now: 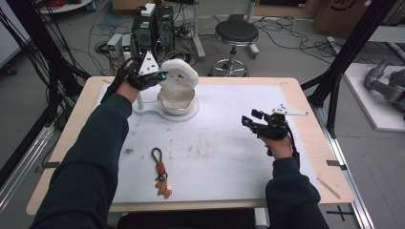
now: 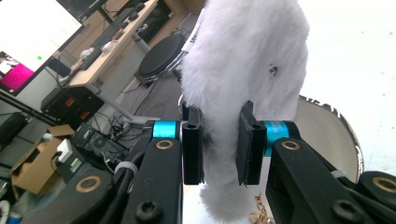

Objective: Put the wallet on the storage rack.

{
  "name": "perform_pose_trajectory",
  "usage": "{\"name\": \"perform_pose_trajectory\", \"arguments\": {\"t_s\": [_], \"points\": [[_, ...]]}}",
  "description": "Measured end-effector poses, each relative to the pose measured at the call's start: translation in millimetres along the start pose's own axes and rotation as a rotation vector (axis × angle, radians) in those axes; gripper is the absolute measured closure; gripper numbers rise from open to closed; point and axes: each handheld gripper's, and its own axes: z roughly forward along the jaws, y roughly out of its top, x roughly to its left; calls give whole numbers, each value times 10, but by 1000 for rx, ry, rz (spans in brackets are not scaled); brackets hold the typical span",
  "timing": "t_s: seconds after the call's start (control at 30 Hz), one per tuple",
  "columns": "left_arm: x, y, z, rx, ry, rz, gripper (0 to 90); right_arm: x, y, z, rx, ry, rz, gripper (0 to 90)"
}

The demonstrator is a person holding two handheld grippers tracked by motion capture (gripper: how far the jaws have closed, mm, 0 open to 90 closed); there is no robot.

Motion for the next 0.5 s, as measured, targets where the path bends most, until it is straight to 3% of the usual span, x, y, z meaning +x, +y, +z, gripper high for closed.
{"name": "perform_pose_trajectory", "arguments": {"t_s": [0.1,0.17,0.27,0.37,0.5], "points": [[-52,-40,73,39,-5,26,750,-6,-2,-1,0,2,2,360],[-55,-72,89,34,-3,4,750,-10,-6,-5,0,5,3,360],[-23,-56,52,-7,-2,-42,750,-24,-12,-11,0,1,5,360],[47,5,-23,-80,9,-95,750,-29,-16,-8,1,2,11,359],[103,29,-84,-94,22,-115,750,-16,-18,9,7,6,5,359]]}}
